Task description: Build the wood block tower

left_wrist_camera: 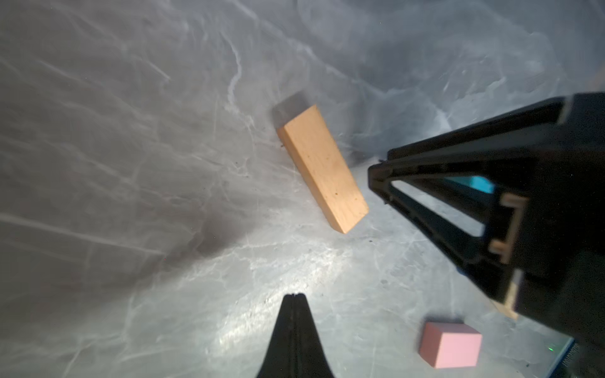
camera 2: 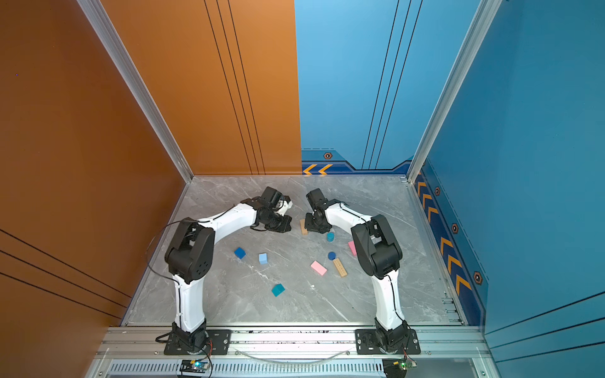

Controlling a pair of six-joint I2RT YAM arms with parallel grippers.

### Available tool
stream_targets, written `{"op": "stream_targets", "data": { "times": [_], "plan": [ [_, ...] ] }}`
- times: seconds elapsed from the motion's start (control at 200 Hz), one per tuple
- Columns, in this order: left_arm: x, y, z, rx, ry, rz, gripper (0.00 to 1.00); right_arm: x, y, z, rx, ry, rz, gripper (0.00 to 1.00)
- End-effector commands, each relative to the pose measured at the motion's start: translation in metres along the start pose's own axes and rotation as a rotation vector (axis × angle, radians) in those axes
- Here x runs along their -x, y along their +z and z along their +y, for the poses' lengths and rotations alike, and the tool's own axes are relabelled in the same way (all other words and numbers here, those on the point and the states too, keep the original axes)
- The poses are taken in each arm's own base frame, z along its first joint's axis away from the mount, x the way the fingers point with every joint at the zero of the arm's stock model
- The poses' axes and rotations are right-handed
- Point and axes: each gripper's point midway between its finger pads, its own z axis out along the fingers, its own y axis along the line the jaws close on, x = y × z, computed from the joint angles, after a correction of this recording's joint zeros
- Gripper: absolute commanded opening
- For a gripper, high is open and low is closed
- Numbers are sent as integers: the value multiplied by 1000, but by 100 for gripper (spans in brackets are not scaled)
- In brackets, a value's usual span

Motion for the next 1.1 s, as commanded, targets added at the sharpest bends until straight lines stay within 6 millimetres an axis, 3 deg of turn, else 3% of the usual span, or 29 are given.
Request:
{"op": "stream_targets", "data": {
  "times": [0.0,0.24,0.255,0.33,0.491,0.641,0.731,1.091],
  "plan": [
    [12,-36,0,37,22,-75,0,14,-28,10,-18,-53,-52,37],
    [23,-87,-3,43,31,-188,0,19,-35,25,-59,-143,-56,49],
    [23,-89,-3,44,31,-194,0,15,-25,21,-75,-148,-34,50],
    [24,-102,-7,41,37,-225,0,15,-21,23,-91,-170,-25,53],
    [25,-129,-14,41,49,-303,13,14,-16,28,-117,-209,-13,57],
    [26,-157,-15,60,59,-405,32,16,-10,31,-154,-241,-8,59],
    [25,-171,-14,76,63,-449,37,14,-5,31,-174,-248,0,60],
    [16,-183,-7,114,67,-465,40,7,13,33,-203,-239,24,60]
  ]
}}
